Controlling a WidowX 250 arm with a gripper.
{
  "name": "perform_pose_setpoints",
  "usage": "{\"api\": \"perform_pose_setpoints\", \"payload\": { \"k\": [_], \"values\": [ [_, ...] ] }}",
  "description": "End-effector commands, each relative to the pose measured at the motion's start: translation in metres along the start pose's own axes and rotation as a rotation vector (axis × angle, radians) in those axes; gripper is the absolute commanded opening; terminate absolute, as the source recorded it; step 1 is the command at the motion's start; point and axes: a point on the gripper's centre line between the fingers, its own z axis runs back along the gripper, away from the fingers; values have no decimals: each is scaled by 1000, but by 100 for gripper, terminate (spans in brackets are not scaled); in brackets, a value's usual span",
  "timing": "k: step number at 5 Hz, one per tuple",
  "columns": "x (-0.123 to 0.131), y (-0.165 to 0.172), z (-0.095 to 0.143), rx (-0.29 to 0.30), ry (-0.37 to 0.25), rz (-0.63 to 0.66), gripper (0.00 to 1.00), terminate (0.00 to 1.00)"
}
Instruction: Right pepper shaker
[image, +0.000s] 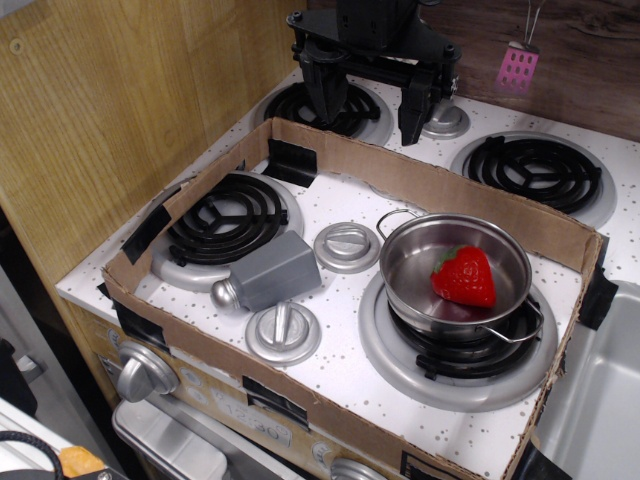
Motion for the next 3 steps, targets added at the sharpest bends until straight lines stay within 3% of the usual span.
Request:
{"api": "perform_pose_setpoints", "payload": {
  "k": [1,3],
  "values": [
    [0,0,0,0,0,0,100,0],
    [-30,9,3,37,18,-174,100,0]
  ]
}}
